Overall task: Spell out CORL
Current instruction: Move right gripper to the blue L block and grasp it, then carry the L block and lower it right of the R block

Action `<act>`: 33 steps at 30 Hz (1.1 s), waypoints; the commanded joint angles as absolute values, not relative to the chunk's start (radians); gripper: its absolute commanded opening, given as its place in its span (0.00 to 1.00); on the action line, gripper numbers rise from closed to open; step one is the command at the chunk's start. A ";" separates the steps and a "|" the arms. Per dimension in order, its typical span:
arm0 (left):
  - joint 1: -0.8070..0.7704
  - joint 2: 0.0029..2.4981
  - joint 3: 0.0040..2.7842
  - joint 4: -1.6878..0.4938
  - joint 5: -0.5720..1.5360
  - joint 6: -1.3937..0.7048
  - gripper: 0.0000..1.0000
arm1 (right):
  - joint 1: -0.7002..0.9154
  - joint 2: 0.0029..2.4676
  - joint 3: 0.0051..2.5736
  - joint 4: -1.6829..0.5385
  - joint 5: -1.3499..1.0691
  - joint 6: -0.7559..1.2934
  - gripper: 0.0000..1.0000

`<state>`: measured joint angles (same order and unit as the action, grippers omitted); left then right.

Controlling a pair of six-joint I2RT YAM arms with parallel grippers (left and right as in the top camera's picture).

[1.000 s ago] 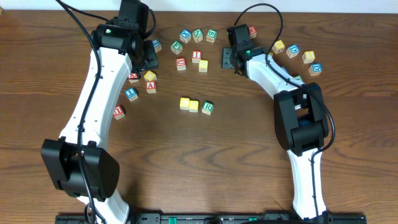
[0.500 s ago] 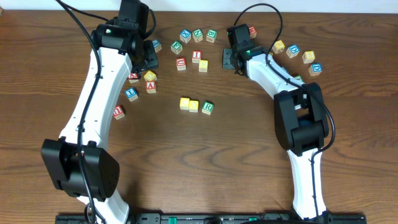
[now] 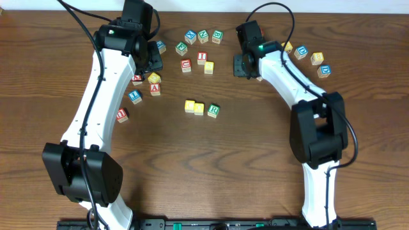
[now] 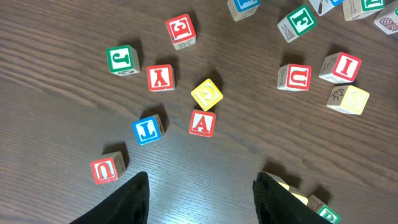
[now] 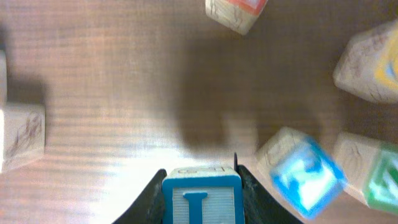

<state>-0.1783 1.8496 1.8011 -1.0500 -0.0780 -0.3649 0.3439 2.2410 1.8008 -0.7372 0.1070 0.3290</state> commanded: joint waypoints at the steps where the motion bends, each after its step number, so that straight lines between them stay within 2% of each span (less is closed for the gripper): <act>1: -0.175 1.863 1.788 -1.045 -0.091 -0.356 0.53 | 0.353 2.216 1.803 -0.839 0.045 0.321 0.21; 8: -0.175 1.863 1.788 -1.031 -0.091 -0.356 0.53 | 0.386 2.216 1.743 -0.984 0.039 0.336 0.22; 22: -0.175 1.863 1.788 -1.023 -0.090 -0.356 0.53 | 0.456 2.216 1.692 -0.962 0.042 0.337 0.19; 33: -0.175 1.863 1.788 -1.024 -0.090 -0.356 0.53 | 0.526 2.216 1.692 -0.973 0.043 0.364 0.27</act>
<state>-0.1783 1.8496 1.8011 -1.0210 -0.0780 -0.3649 0.5106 2.2253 1.7096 -0.9642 0.0483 0.3340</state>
